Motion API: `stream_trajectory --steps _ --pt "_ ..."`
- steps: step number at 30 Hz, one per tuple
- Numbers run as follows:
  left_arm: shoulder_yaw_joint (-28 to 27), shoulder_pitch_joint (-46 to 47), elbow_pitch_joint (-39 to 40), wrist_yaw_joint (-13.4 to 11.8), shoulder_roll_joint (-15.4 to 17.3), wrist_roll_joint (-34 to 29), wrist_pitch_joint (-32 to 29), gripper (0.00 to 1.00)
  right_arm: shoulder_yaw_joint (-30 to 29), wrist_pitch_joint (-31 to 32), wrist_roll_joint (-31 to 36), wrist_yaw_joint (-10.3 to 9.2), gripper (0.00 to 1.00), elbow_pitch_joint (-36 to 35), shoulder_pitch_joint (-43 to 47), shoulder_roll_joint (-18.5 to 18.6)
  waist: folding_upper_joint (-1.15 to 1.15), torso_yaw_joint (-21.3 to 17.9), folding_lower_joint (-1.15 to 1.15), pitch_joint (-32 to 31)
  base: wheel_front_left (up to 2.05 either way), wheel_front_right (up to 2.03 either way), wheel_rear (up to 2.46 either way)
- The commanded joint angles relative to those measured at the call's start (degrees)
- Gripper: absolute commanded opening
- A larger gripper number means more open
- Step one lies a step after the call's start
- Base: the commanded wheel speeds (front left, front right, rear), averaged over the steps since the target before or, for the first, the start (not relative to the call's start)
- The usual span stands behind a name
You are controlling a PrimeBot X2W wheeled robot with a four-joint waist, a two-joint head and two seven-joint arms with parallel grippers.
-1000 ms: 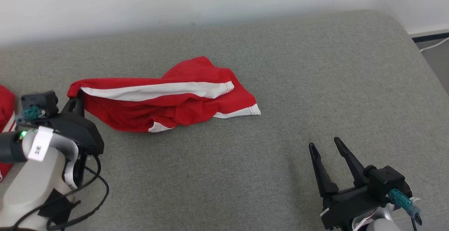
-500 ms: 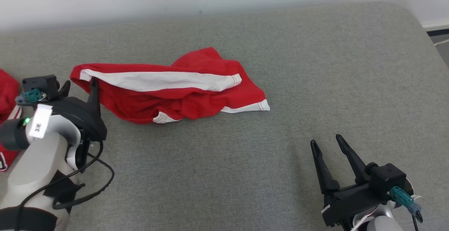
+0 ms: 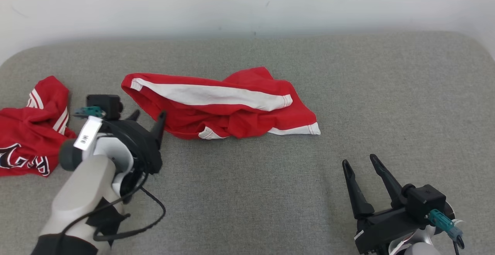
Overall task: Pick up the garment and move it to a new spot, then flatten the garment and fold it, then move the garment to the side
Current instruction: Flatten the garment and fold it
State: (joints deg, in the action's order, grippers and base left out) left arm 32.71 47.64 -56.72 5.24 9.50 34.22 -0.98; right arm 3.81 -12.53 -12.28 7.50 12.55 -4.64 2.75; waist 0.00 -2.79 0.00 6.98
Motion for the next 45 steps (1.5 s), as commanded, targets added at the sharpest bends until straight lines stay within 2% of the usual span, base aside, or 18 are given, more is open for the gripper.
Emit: stream_trajectory --steps 1,12,25,26,28,29,38,45 --pt "0.91 -1.38 0.87 0.47 -0.38 -0.29 -0.49 1.00 0.30 0.10 -0.40 -0.02 1.00 0.07 0.14 0.25 0.00 0.26 0.00 -0.82 0.00 0.00 0.00" --pt "4.75 -4.06 3.80 1.10 -1.93 -1.33 -2.30 1.00 0.73 0.31 0.14 -0.02 1.00 -0.36 0.23 0.26 0.00 -3.03 0.00 -0.19 0.00 0.00 0.00" --pt "6.21 -3.27 2.16 0.44 -0.63 -1.96 -3.45 1.00 1.08 0.02 -0.34 -0.02 1.00 -0.69 -0.78 0.25 0.00 -6.42 0.00 1.87 0.00 0.00 0.00" --pt "6.25 -3.27 2.05 0.48 -0.64 -1.81 -3.43 0.78 1.07 -0.07 -0.43 -0.02 1.00 -0.63 -0.76 0.25 0.00 -6.51 0.00 1.92 0.00 0.00 0.00" --pt "6.38 -3.23 1.81 0.58 -0.76 -1.60 -3.70 0.15 1.00 -0.10 -0.45 -0.02 1.00 -0.50 -0.76 0.26 0.00 -6.56 0.00 2.01 0.00 0.00 0.00" --pt "6.47 -3.14 1.73 0.64 -0.78 -1.53 -3.73 0.00 0.92 -0.19 -0.50 -0.02 1.00 -0.48 -0.79 0.25 0.00 -6.54 0.00 2.06 0.00 0.00 0.00" --pt "7.99 -3.50 1.04 1.41 -0.81 -0.72 -5.37 0.00 0.74 -0.71 -0.89 -0.02 1.00 -0.01 -1.17 0.26 0.00 -5.88 0.00 2.21 0.00 0.00 0.00" --pt "5.41 -1.98 4.35 1.71 -0.94 2.36 -1.34 0.00 0.64 -0.95 -0.98 -0.02 1.00 0.50 -1.27 0.26 0.00 -5.39 0.00 1.56 0.00 0.00 0.00"
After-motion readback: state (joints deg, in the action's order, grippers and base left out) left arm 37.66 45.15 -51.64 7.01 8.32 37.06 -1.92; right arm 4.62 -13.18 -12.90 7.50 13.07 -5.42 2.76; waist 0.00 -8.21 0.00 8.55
